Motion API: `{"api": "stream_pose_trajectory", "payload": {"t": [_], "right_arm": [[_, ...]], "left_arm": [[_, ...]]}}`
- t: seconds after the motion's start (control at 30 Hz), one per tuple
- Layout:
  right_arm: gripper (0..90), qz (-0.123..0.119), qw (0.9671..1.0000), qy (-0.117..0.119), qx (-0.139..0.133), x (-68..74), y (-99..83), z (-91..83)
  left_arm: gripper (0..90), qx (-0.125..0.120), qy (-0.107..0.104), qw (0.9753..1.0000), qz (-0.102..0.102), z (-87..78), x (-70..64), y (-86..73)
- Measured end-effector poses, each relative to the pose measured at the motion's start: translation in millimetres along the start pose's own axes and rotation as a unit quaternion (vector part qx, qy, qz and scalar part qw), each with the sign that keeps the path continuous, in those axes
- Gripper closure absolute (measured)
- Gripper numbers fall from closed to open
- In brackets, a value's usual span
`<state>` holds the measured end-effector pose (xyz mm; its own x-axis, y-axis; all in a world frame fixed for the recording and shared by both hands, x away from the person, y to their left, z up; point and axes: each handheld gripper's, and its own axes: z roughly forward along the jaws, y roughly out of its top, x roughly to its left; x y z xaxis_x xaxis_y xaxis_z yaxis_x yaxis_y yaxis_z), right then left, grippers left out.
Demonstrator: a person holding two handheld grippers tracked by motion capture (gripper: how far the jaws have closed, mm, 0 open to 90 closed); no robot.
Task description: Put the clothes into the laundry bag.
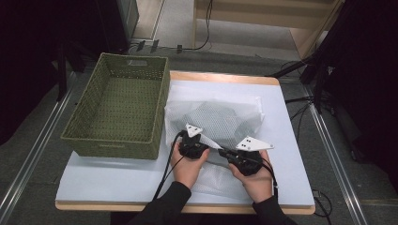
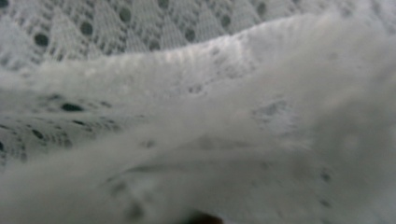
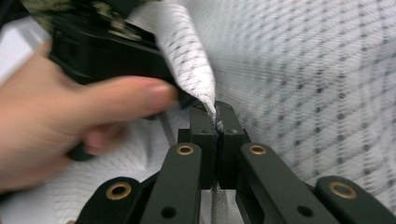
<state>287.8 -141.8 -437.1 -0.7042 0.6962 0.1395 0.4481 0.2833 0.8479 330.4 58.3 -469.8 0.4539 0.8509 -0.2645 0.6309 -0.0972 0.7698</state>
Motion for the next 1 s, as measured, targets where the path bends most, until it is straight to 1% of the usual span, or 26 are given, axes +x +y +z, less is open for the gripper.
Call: {"api": "stream_pose_trajectory", "payload": {"t": [0.03, 0.07, 0.1, 0.13, 0.17, 0.2, 0.27, 0.3, 0.33, 0.37, 0.4, 0.5, 0.57, 0.6, 0.63, 0.67, 0.7, 0.73, 0.77, 0.8, 0.83, 0.87, 0.9, 0.93, 0.97, 1.0], "right_arm": [[89.8, 0.002, 1.0000, -0.002, 0.000, -1.7, -0.7, 0.0], [89.8, 0.004, 1.0000, -0.001, -0.001, -2.9, -0.8, -0.3], [89.8, 0.007, 1.0000, -0.001, -0.004, -4.5, -0.3, -1.2], [89.8, 0.009, 0.9999, -0.003, -0.005, -4.3, 0.2, -1.9], [89.8, 0.007, 0.9999, -0.004, -0.008, -4.4, 1.4, -2.7], [89.8, 0.006, 0.9999, -0.004, -0.010, -4.3, 2.1, -3.2], [89.8, 0.007, 0.9998, -0.004, -0.015, -4.2, 3.8, -5.1], [89.8, 0.009, 0.9998, -0.003, -0.018, -4.2, 4.6, -6.1], [89.8, 0.009, 0.9997, -0.002, -0.021, -4.2, 5.3, -7.4], [89.7, 0.009, 0.9997, -0.003, -0.022, -4.1, 5.6, -8.3], [89.8, 0.007, 0.9997, -0.001, -0.024, -4.1, 6.0, -9.2], [89.8, 0.007, 0.9996, 0.002, -0.027, -4.0, 6.7, -9.9], [89.8, 0.009, 0.9996, 0.003, -0.027, -3.2, 7.1, -9.7], [89.8, 0.008, 0.9996, 0.003, -0.027, -3.1, 7.1, -9.7], [89.8, 0.008, 0.9996, 0.004, -0.028, -2.8, 7.2, -10.0], [89.8, 0.008, 0.9996, 0.004, -0.028, -2.8, 7.1, -10.1], [89.8, 0.008, 0.9995, 0.007, -0.029, -2.9, 7.1, -10.2], [89.8, 0.010, 0.9995, 0.008, -0.029, -3.0, 7.1, -10.1], [89.8, 0.010, 0.9995, 0.009, -0.029, -2.9, 7.2, -9.9], [89.8, 0.012, 0.9995, 0.012, -0.029, -2.2, 7.0, -9.1], [89.8, 0.010, 0.9994, 0.015, -0.029, -1.7, 6.8, -8.0], [89.8, 0.011, 0.9994, 0.019, -0.028, -0.4, 6.5, -7.1], [89.8, 0.010, 0.9994, 0.020, -0.026, 1.1, 6.2, -6.3], [89.8, 0.007, 0.9994, 0.022, -0.027, 2.1, 6.2, -5.6], [89.8, 0.008, 0.9993, 0.025, -0.026, 3.2, 6.3, -5.6], [89.8, 0.007, 0.9992, 0.029, -0.027, 4.4, 6.7, -5.9]], "left_arm": [[67.7, 0.005, -0.016, 0.9999, 0.003, -3.6, 1.4, -0.8], [63.5, 0.015, -0.031, 0.9993, 0.016, -12.8, 3.3, -2.7], [58.0, 0.018, -0.035, 0.9989, 0.023, -17.2, 4.0, -3.9], [55.4, 0.022, -0.040, 0.9983, 0.035, -25.4, 5.0, -5.8], [52.9, 0.019, -0.038, 0.9982, 0.042, -30.5, 5.5, -7.1], [52.5, 0.015, -0.038, 0.9980, 0.049, -37.0, 6.3, -8.7], [50.9, 0.025, -0.034, 0.9971, 0.063, -45.6, 7.3, -12.3], [49.7, 0.036, -0.023, 0.9960, 0.078, -48.8, 7.9, -15.1], [49.4, 0.040, -0.016, 0.9955, 0.085, -49.9, 8.3, -17.3], [49.2, 0.049, -0.002, 0.9947, 0.090, -50.4, 8.8, -20.7], [48.4, 0.057, 0.006, 0.9939, 0.094, -49.8, 9.0, -22.4], [46.9, 0.081, 0.033, 0.9909, 0.102, -40.5, 6.1, -23.9], [45.9, 0.088, 0.051, 0.9885, 0.112, -33.9, 1.7, -21.9], [48.8, 0.087, 0.074, 0.9858, 0.124, -29.3, -1.7, -20.2], [56.9, 0.084, 0.092, 0.9837, 0.130, -26.0, -3.5, -18.5], [65.8, 0.079, 0.099, 0.9836, 0.128, -24.1, -4.2, -15.9], [75.8, 0.079, 0.092, 0.9852, 0.121, -22.7, -4.0, -13.4], [80.4, 0.076, 0.080, 0.9878, 0.109, -20.2, -4.2, -10.7], [82.0, 0.066, 0.064, 0.9909, 0.098, -17.6, -5.4, -7.3], [82.5, 0.046, 0.049, 0.9942, 0.084, -15.4, -7.4, -4.8], [82.7, 0.032, 0.038, 0.9964, 0.068, -12.9, -8.0, -1.9], [82.8, 0.013, 0.029, 0.9985, 0.045, -9.8, -6.7, 0.8], [82.8, -0.009, 0.027, 0.9993, 0.026, -6.6, -5.5, 2.8], [82.7, -0.019, 0.033, 0.9991, 0.017, -3.6, -4.4, 3.8], [82.7, -0.028, 0.037, 0.9989, -0.009, 3.0, -1.4, 4.6], [82.6, -0.026, 0.039, 0.9985, -0.026, 6.7, 1.2, 5.0]]}}
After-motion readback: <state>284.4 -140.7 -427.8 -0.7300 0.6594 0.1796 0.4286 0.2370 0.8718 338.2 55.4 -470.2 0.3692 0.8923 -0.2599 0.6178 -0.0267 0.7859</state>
